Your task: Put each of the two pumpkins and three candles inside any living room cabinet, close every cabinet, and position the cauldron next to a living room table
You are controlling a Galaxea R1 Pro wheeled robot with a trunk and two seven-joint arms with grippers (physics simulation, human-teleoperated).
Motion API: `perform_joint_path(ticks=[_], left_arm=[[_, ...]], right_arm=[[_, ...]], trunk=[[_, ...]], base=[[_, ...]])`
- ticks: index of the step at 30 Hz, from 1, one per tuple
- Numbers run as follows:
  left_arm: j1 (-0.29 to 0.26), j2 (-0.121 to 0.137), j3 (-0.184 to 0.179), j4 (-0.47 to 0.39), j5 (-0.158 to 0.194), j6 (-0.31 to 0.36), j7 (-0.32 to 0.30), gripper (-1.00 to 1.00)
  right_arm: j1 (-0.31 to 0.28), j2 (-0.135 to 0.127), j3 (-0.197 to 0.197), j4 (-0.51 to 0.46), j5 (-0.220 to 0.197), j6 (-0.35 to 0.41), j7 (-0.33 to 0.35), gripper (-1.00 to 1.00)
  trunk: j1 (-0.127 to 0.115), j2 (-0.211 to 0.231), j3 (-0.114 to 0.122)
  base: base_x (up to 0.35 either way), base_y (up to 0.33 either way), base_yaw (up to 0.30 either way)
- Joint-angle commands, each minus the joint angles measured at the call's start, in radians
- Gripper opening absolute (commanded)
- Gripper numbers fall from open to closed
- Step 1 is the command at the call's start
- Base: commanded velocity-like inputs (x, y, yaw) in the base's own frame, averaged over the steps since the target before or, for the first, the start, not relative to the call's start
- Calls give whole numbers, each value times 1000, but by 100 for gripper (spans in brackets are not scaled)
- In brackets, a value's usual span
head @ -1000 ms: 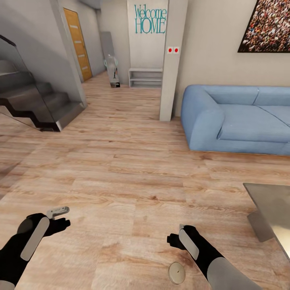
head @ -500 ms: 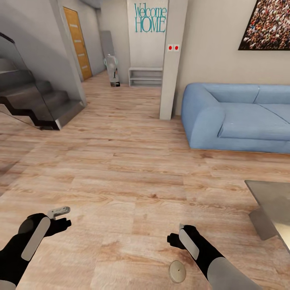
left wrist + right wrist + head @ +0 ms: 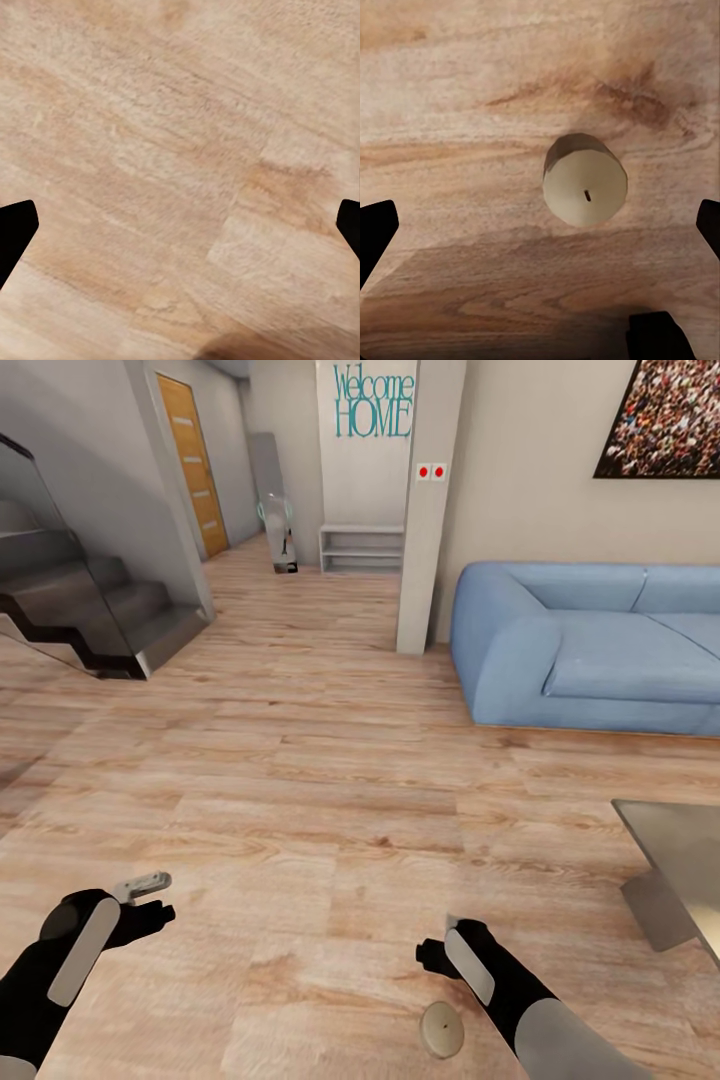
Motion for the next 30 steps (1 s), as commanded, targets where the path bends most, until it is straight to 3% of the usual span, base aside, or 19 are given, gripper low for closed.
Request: perform_joint_path(ticks=[1, 6, 10, 14, 19, 30], left_arm=[[0, 1, 0, -1, 11, 3, 9, 100], [0, 2, 0, -5, 11, 6, 8, 100], [0, 5, 3, -6, 11, 8, 7, 100], [0, 6, 32, -17, 11, 13, 7, 100], [1, 6, 45, -68, 15, 16, 7, 100], [1, 4, 46, -84, 17, 17, 7, 100]], right_arm=[[-1, -1, 5, 1, -11, 2, -11, 100], [-1, -1, 5, 8, -11, 6, -18, 100], [-1, 0, 5, 9, -11, 5, -66, 100], [-1, 0, 5, 9, -11, 4, -104, 100], [-1, 0, 5, 10, -12, 2, -111, 100], [-1, 0, 6, 11, -11, -12, -104, 100]], trunk=[[4, -8, -4], [23, -43, -20], [38, -71, -32], [54, -99, -45], [73, -134, -60], [115, -211, -95]], base=[[0, 0, 0], [0, 0, 0], [0, 0, 0], [0, 0, 0], [0, 0, 0], [0, 0, 0]])
